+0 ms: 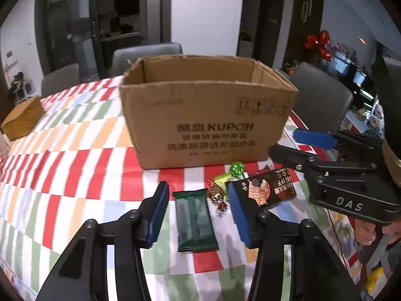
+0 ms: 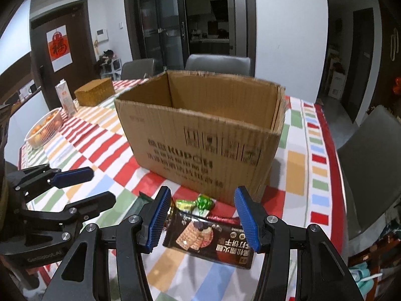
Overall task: Organize snacks
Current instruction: 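Grasp the gold wrapped candy with the left tool while the right tool grasps the green lollipop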
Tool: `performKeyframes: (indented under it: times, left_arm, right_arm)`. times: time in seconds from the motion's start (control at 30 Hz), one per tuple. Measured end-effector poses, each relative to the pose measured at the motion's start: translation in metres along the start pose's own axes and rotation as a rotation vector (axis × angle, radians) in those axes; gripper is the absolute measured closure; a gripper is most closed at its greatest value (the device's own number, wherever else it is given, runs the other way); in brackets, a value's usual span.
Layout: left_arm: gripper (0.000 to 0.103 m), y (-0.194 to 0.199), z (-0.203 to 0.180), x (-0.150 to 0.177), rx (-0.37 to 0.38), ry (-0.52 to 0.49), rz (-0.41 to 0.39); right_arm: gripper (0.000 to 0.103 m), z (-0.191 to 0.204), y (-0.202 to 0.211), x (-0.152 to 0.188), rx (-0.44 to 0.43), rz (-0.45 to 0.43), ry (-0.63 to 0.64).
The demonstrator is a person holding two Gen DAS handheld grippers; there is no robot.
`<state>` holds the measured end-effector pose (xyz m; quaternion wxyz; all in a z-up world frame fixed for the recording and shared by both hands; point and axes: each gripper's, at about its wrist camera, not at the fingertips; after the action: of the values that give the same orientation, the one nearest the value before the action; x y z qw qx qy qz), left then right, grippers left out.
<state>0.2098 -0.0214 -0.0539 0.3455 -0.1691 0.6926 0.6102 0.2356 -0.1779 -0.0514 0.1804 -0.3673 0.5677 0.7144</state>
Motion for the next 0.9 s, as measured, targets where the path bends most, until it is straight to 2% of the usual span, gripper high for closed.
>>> performKeyframes:
  times: [0.17, 0.43, 0.9]
  left_arm:
    - [0.068, -0.021, -0.004, 0.004, 0.058, -0.004, 0.045]
    - [0.081, -0.052, -0.005, 0.007, 0.149, 0.02, 0.098]
    - [0.083, -0.089, -0.008, 0.004, 0.169, 0.043, 0.158]
  right_arm:
    - [0.05, -0.002, -0.016, 0.007, -0.005, 0.032, 0.001]
    - [0.06, -0.007, -0.046, 0.013, -0.024, 0.083, -0.023]
    - [0.067, -0.009, -0.082, 0.019, -0.041, 0.142, -0.039]
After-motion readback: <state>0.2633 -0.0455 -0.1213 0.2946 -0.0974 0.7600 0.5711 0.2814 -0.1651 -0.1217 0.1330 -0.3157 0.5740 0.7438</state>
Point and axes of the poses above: each gripper's, at about its wrist camera, not at the fingertips, and y roughly against the way its jaws point, z to its left, x to its underside, and after that the axes turned 3 degrees about -x, right-handed
